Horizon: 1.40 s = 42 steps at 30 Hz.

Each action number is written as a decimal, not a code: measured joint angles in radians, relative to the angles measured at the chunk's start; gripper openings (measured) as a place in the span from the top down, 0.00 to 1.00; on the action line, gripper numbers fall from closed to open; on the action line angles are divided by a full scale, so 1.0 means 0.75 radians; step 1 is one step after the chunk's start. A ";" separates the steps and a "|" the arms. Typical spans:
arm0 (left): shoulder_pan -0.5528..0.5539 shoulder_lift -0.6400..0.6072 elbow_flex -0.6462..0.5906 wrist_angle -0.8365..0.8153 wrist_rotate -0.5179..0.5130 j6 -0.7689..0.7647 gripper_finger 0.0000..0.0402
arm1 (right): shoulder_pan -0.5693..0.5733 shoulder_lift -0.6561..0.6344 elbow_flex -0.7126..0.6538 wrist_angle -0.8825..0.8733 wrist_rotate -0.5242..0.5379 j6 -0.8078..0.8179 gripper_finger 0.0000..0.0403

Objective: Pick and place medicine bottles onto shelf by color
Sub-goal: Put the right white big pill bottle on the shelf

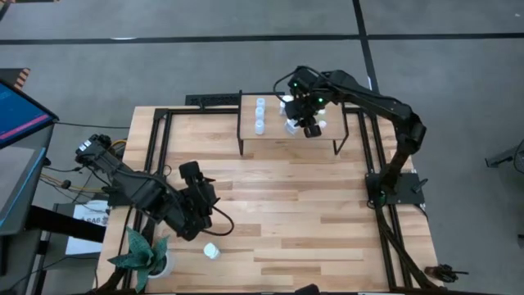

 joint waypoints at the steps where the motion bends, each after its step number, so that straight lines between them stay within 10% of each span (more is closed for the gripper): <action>1: 0.005 0.000 0.000 0.000 0.000 0.000 0.39 | 0.000 0.006 0.001 0.009 0.005 0.006 0.58; 13: 0.019 0.000 0.000 -0.001 0.001 0.034 0.39 | 0.001 0.005 -0.004 0.125 0.051 0.114 0.36; 30: 0.019 0.000 0.000 0.000 0.003 0.016 0.39 | 0.100 -0.002 0.223 -0.045 0.090 0.227 0.35; 42: 0.019 0.000 0.000 0.000 0.003 0.016 0.39 | 0.093 -0.009 0.088 -0.187 -0.300 0.352 0.41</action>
